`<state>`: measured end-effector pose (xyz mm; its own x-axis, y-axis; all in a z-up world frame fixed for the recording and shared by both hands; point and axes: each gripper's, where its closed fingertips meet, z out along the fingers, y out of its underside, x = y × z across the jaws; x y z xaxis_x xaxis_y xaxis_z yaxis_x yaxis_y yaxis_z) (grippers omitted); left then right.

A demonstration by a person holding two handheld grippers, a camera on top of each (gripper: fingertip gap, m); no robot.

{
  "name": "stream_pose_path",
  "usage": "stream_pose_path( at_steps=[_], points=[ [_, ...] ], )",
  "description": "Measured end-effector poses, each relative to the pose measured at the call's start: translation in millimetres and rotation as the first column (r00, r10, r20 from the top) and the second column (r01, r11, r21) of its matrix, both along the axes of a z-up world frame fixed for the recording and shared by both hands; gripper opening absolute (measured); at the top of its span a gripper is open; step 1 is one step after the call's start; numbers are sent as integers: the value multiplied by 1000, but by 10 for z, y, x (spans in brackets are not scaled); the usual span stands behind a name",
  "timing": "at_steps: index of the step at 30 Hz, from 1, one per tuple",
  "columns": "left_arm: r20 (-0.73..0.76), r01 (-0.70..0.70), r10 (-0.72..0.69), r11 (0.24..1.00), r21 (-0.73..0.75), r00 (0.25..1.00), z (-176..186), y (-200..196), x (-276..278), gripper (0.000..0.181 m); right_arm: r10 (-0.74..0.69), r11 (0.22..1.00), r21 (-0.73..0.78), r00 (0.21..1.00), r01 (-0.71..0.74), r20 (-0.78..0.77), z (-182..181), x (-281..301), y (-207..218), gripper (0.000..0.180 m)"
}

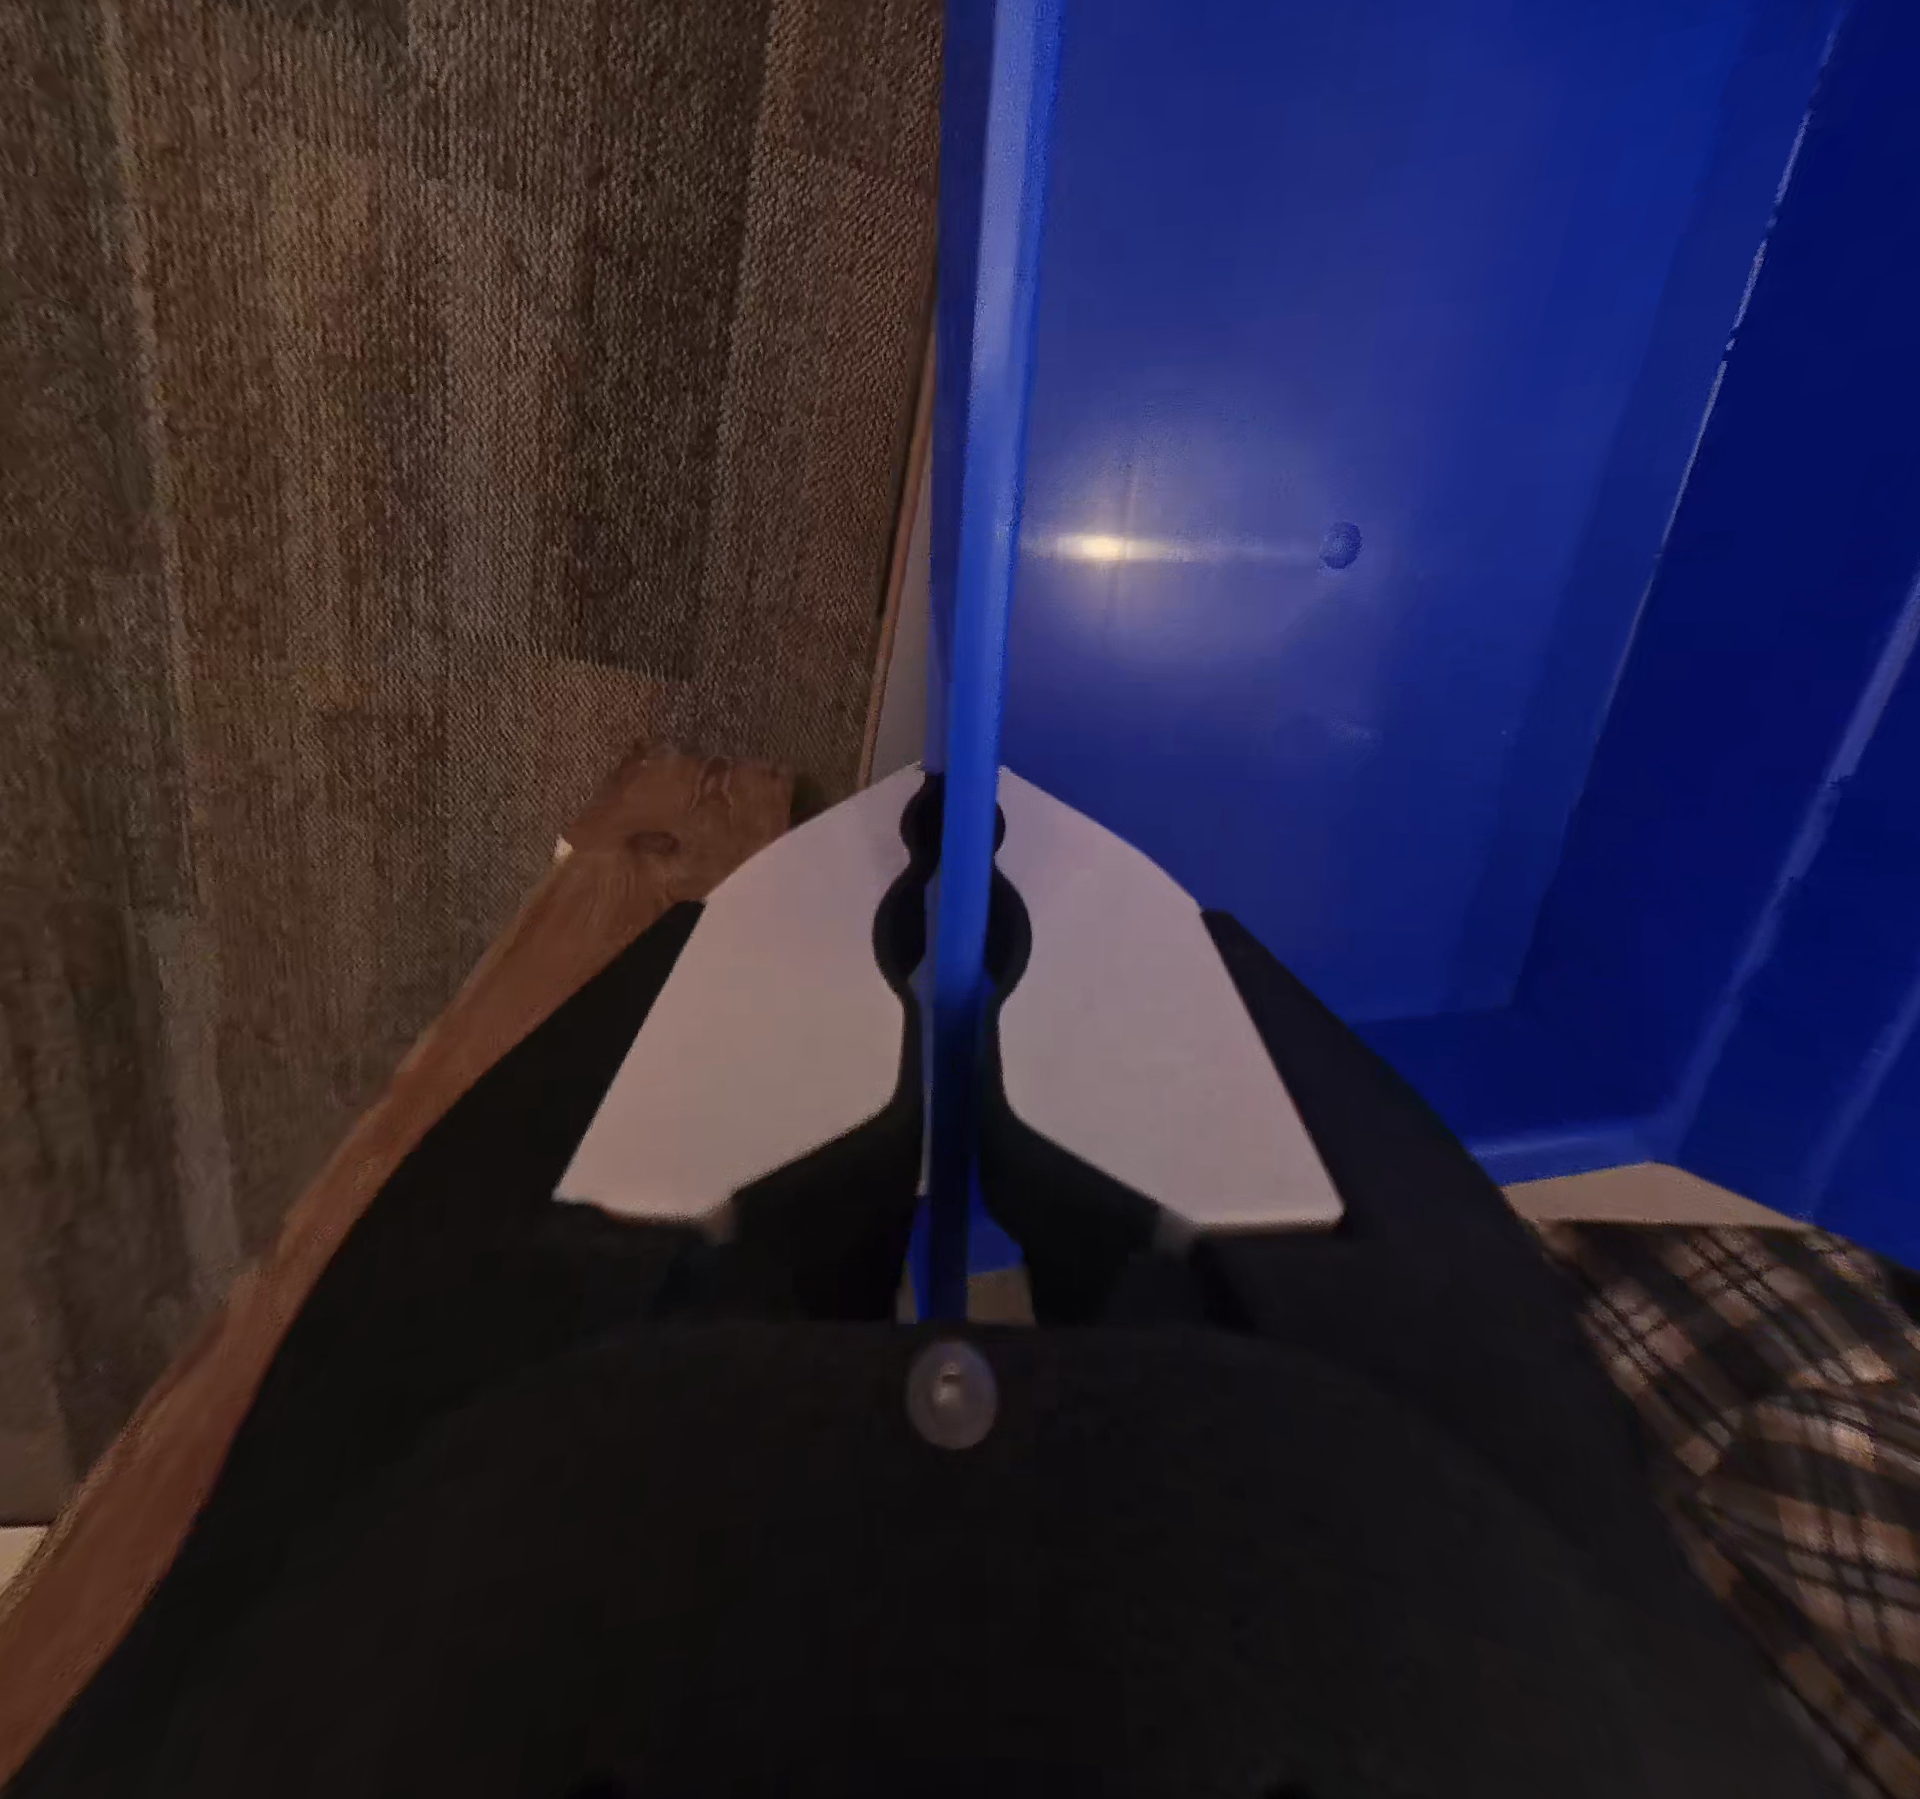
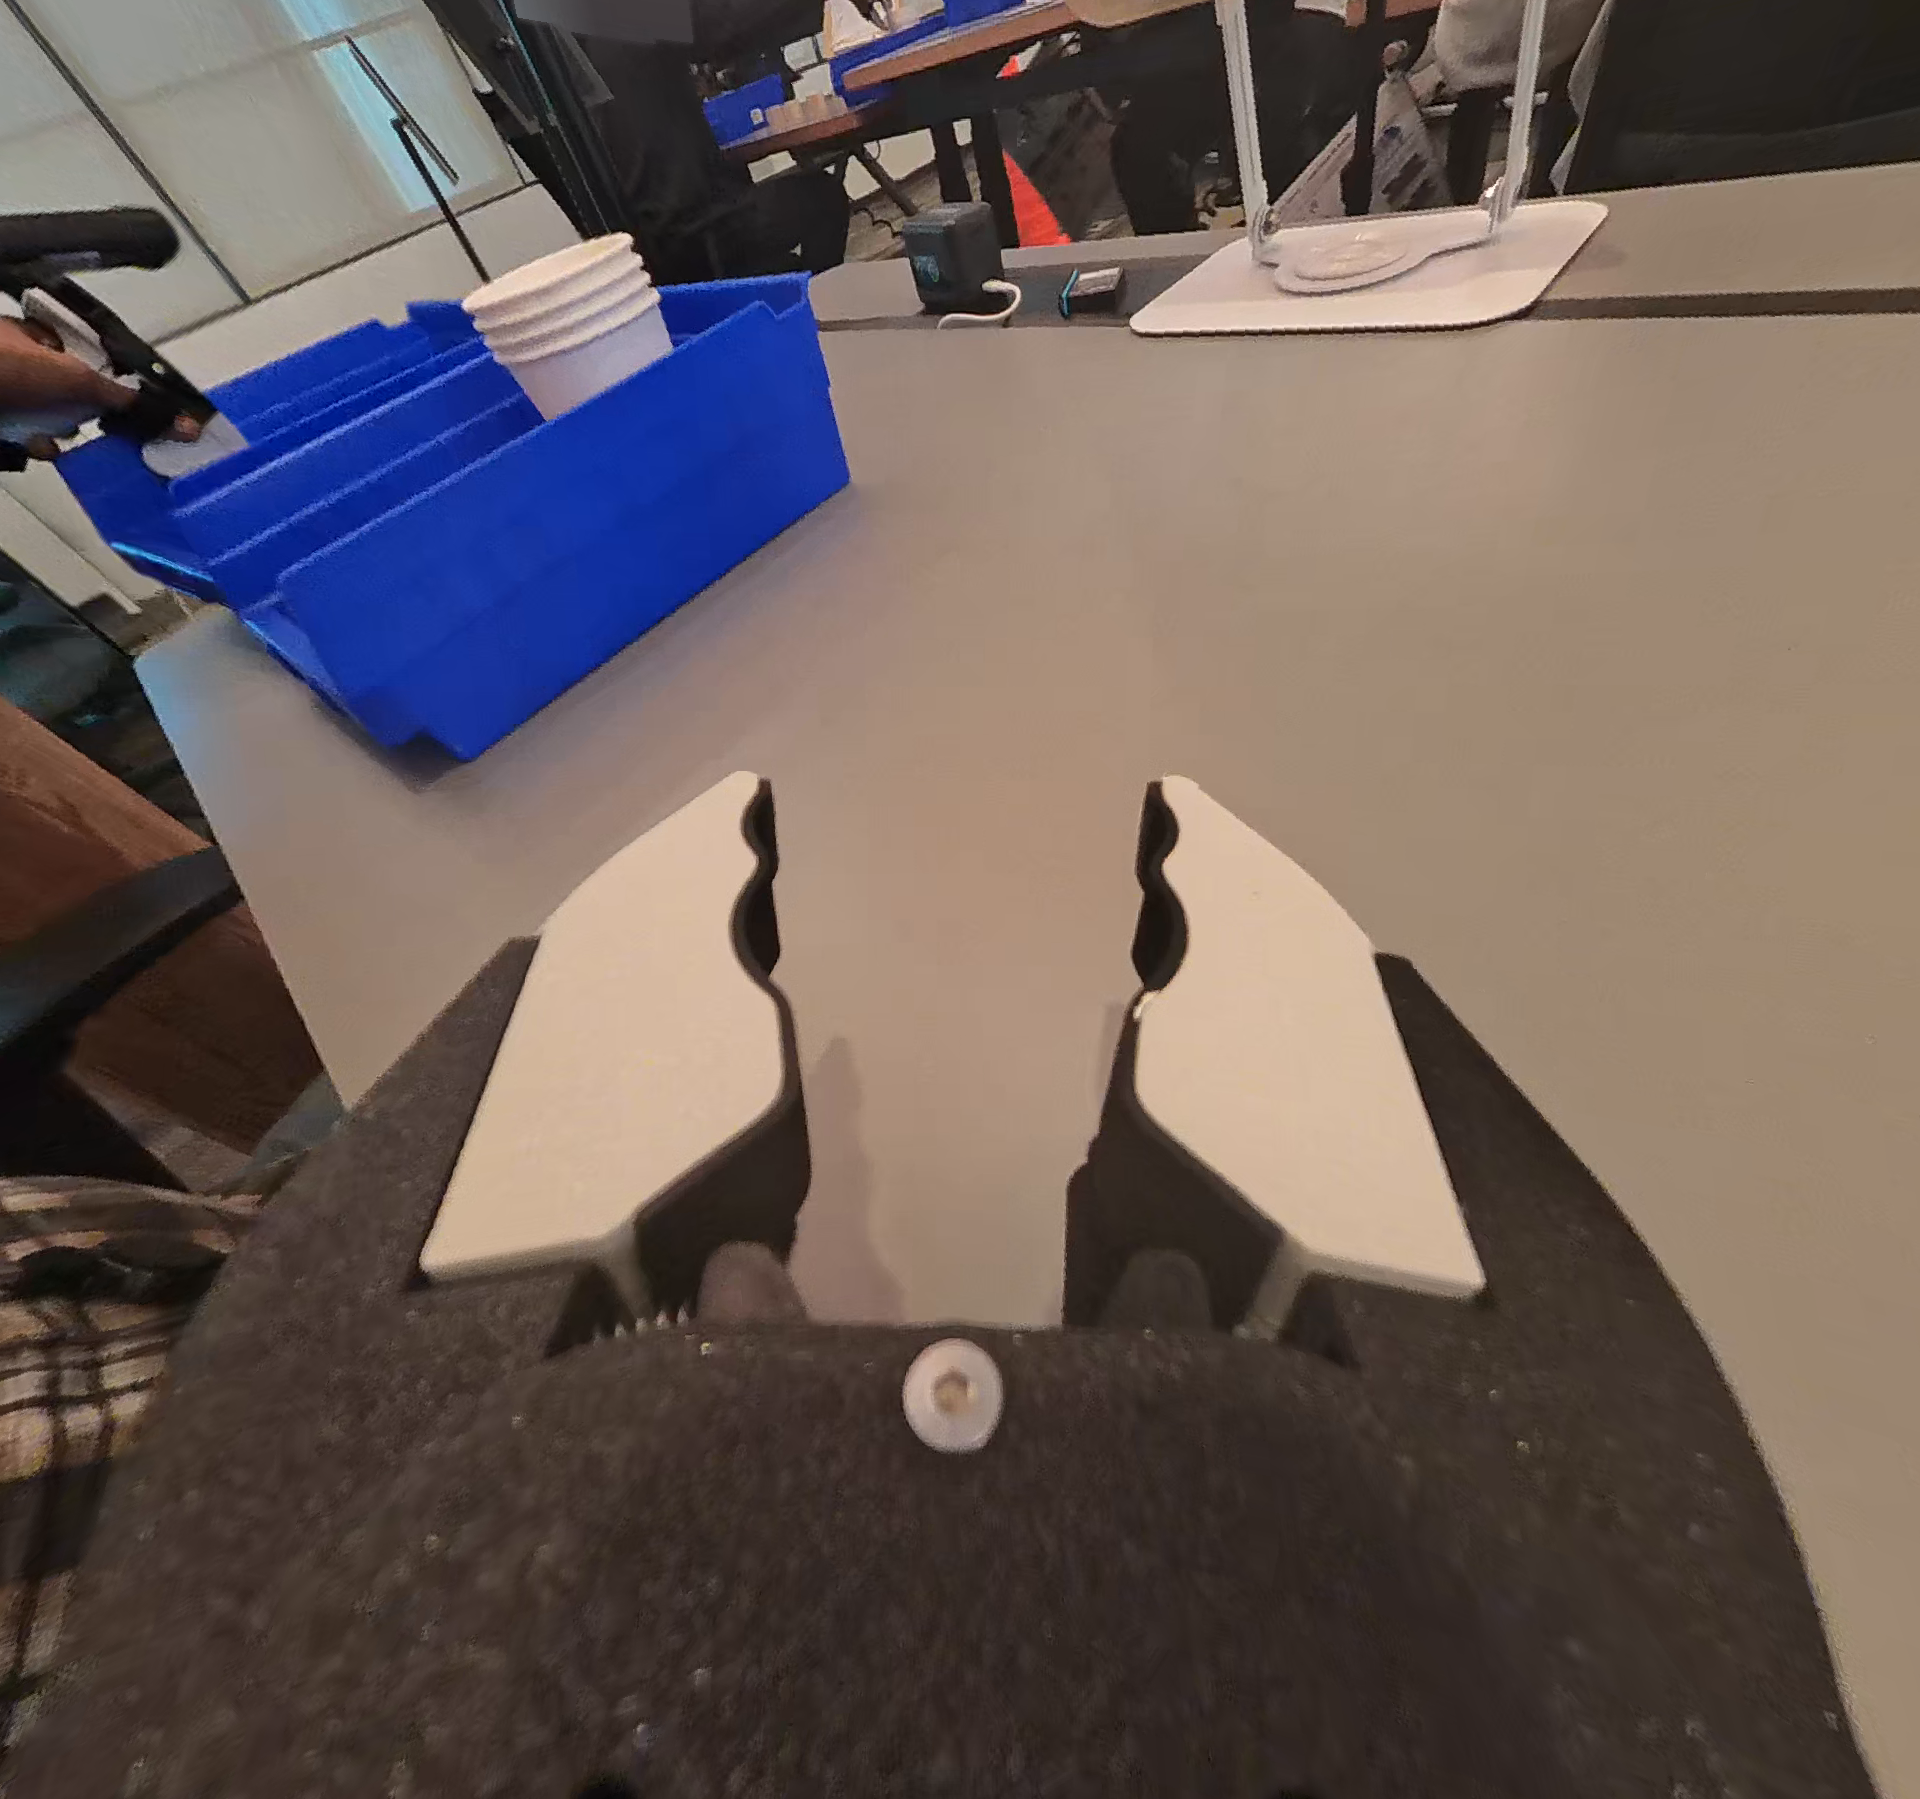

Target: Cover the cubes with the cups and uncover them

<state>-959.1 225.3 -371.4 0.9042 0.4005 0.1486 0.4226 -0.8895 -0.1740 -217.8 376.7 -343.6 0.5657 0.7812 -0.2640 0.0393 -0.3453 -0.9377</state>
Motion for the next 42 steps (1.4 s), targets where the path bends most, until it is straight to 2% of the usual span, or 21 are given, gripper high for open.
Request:
stream_pose_path(
  at_steps=[7,15,19,26,35,42],
  points=[
    [49,-130,126,988,86,991,531,-210,-120,6,38,997,-62,997,-42,-68,51,-85,-38,60],
    [103,-144,121,954,261,987,1245,35,103,6,78,994,-67,995,-82,-60,132,-143,-123,57],
    [120,-100,69,956,275,990,1546,278,473,6,74,994,-71,996,-78,-53,178,-114,-162,55],
    [36,161,-173,962,223,984,1939,662,1475,5,33,998,-47,998,-36,-55,334,18,-225,54],
    [23,376,-387,906,193,922,1906,1186,3075,5,14,999,-40,998,-16,-67,493,202,-366,53],
    [98,466,-486,868,173,868,1433,1499,4115,6,-40,999,-36,997,38,-58,557,472,-424,53]
  ],
)
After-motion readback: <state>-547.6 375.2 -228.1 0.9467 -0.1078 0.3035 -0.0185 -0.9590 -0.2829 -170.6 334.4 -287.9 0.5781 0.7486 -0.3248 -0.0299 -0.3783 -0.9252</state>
